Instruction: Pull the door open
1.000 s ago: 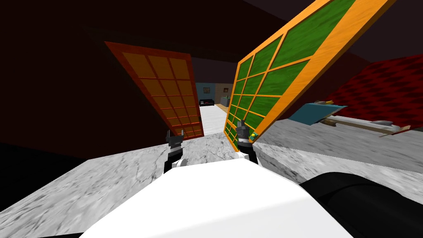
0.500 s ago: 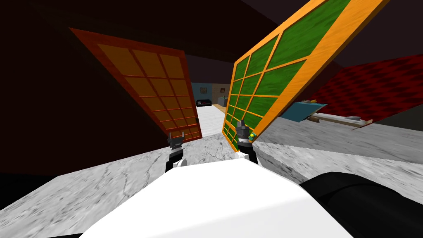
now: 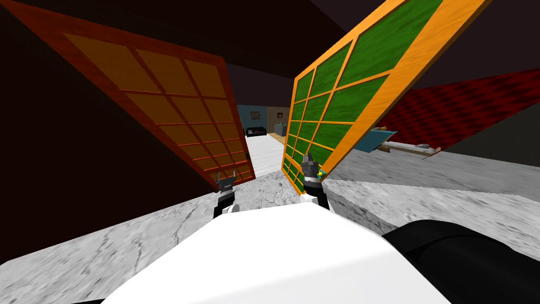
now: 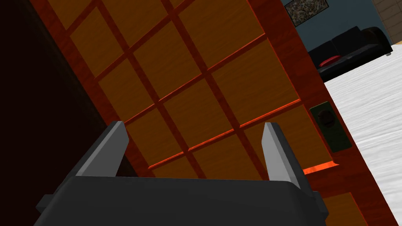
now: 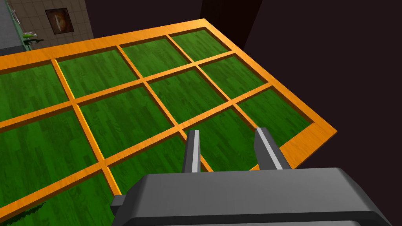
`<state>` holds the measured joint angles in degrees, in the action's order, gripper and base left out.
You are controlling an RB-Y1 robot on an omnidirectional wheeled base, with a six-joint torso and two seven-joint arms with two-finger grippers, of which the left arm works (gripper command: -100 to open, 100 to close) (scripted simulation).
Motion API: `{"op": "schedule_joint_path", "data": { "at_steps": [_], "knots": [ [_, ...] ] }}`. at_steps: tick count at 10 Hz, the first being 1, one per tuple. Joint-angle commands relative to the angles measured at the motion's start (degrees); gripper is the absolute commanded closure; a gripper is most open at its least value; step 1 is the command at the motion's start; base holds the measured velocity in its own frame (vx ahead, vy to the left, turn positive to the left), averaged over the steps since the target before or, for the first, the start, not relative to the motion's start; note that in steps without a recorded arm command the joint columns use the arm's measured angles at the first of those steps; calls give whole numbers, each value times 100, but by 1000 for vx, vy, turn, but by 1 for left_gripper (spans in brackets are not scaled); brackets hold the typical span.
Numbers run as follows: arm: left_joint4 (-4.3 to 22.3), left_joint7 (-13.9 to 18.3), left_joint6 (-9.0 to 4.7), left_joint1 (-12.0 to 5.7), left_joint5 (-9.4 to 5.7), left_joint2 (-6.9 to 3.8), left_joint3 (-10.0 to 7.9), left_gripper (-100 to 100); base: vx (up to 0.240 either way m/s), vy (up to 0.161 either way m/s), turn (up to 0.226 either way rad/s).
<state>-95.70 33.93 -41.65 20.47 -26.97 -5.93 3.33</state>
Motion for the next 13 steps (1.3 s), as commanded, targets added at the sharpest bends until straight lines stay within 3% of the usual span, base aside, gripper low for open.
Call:
{"op": "schedule_joint_path", "data": {
  "at_steps": [1,13],
  "knots": [
    [191,194,-82,-2,-130,-39,10,-100,106,18,-127],
    [1732,1336,-505,-336,-1044,-178,42,-100,101,20,-122]
  ]
}}
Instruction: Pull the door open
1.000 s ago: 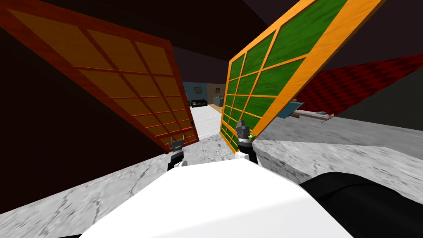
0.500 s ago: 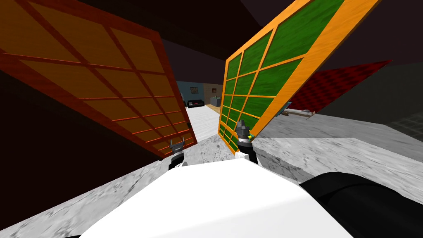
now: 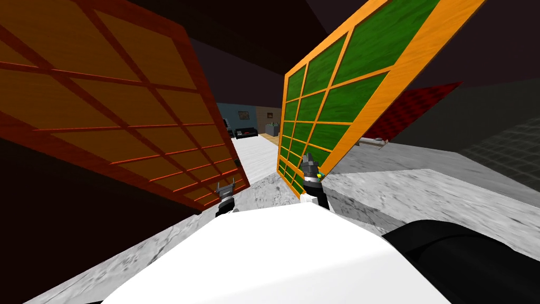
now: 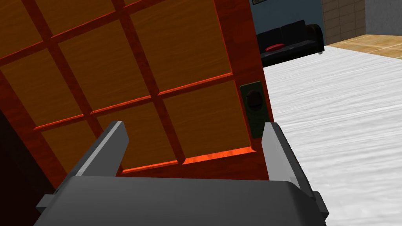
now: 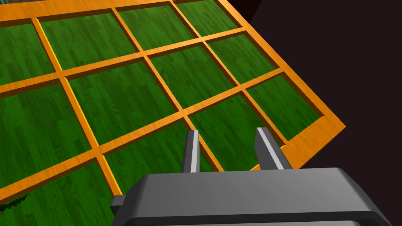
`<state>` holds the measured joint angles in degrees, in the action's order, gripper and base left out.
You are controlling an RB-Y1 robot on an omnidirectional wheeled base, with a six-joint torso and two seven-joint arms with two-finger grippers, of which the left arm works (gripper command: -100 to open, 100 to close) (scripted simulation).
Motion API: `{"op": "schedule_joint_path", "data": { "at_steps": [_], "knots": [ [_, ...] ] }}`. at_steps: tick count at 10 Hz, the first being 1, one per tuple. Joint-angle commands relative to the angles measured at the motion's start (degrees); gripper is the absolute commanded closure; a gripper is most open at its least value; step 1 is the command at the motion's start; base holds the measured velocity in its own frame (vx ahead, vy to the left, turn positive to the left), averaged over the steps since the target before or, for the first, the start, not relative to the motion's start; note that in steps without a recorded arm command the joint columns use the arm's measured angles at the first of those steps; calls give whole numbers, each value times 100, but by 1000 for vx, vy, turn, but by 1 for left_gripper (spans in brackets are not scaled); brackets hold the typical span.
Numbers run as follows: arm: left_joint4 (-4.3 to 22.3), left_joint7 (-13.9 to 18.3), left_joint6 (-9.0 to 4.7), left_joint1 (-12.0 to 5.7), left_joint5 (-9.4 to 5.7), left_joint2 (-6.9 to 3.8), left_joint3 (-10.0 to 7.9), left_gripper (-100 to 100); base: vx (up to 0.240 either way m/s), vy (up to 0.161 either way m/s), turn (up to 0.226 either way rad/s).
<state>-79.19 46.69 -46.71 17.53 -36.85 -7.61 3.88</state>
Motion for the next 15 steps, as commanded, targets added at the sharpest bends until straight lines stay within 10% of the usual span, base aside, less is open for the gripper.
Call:
{"op": "schedule_joint_path", "data": {
  "at_steps": [1,15],
  "knots": [
    [201,149,-32,-68,-128,-18,-11,-100,96,35,-121],
    [1778,1319,-465,-411,-1064,-106,23,-100,99,44,-111]
  ]
}}
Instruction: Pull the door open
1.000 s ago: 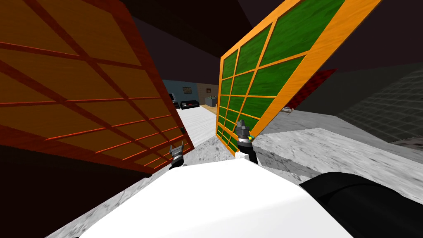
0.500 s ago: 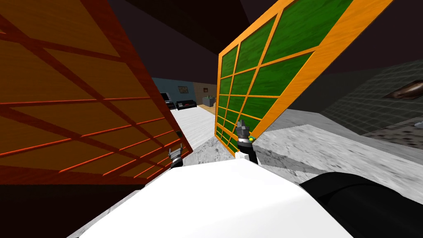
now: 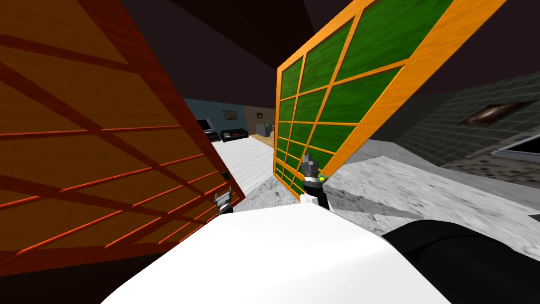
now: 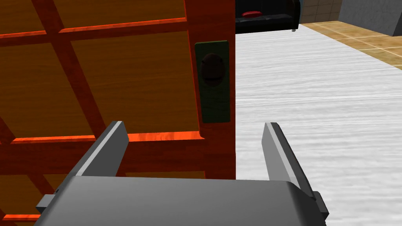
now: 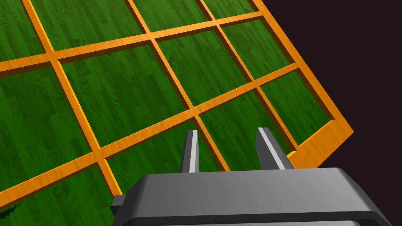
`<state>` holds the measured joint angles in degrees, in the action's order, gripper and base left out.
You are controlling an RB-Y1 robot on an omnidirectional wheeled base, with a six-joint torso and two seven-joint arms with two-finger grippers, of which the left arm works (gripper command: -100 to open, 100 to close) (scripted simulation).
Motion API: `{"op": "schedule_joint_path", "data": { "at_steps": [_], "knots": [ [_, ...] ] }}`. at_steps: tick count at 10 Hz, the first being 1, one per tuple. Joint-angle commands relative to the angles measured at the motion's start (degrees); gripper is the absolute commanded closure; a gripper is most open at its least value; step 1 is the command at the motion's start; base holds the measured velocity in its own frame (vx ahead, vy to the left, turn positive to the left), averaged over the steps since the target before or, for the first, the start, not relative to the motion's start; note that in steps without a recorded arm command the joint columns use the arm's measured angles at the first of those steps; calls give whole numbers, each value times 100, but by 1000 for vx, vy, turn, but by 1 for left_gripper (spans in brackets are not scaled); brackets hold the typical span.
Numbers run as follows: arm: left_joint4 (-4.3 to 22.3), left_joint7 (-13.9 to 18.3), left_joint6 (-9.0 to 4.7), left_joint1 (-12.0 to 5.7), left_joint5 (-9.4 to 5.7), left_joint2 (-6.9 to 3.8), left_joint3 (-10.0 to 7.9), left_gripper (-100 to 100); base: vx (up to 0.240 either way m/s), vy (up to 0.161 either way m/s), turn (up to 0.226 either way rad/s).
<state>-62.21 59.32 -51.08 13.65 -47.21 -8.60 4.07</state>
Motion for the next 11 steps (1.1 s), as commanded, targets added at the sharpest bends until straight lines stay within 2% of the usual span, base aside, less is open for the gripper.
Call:
{"op": "schedule_joint_path", "data": {
  "at_steps": [1,6,7,8,11],
  "knots": [
    [229,165,-68,-56,-117,-13,7,-100,103,53,-125],
    [623,458,-176,-141,-351,-26,15,-100,88,53,-82],
    [580,419,-154,-138,-324,-32,11,-100,32,18,-14],
    [695,637,-189,-112,-324,-176,23,-100,157,14,6],
    [828,901,-225,-70,-317,-363,39,-100,145,-8,2]
  ]
}}
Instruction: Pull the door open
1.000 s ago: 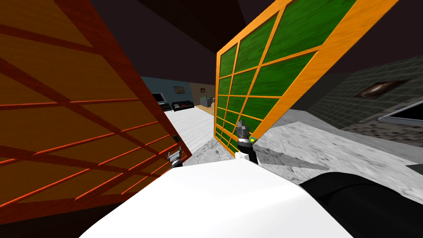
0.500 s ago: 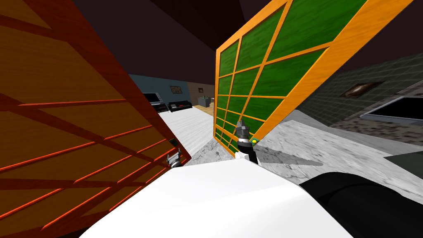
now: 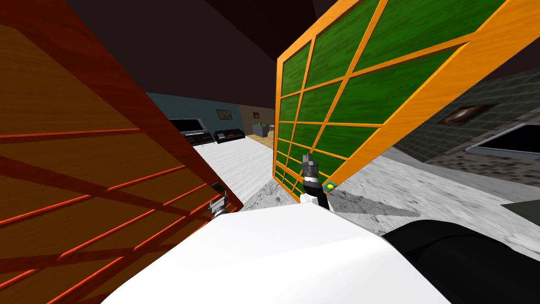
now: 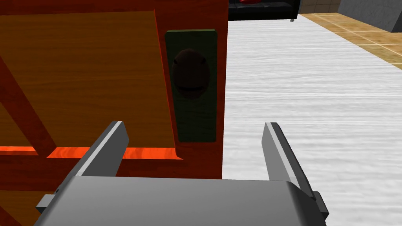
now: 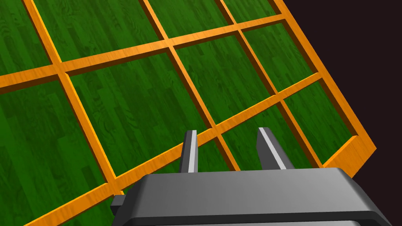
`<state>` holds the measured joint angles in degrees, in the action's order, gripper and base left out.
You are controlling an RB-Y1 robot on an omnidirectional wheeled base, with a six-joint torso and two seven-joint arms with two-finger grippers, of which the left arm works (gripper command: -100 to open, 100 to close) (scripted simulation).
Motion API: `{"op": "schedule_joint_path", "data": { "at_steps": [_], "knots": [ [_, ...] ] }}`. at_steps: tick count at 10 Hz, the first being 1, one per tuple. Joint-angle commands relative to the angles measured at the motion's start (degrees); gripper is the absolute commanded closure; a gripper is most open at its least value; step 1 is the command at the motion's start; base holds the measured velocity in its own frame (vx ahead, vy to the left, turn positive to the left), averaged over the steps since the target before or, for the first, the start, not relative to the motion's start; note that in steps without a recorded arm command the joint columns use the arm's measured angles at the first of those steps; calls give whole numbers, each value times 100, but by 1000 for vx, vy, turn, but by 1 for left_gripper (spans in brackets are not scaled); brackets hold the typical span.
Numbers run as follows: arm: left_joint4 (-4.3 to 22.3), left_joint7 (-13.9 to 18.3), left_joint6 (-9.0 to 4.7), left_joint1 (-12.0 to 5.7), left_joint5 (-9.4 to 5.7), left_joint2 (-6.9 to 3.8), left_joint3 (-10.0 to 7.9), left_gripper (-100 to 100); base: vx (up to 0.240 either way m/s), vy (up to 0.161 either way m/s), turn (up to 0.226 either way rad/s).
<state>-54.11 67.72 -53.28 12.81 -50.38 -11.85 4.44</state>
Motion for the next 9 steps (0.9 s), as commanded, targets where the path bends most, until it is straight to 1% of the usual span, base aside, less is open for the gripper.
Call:
{"op": "schedule_joint_path", "data": {
  "at_steps": [1,9],
  "knots": [
    [70,164,-18,30,2,-112,8,-100,96,-15,6],
    [507,1036,-136,167,24,-730,60,-100,97,0,3]
  ]
}}
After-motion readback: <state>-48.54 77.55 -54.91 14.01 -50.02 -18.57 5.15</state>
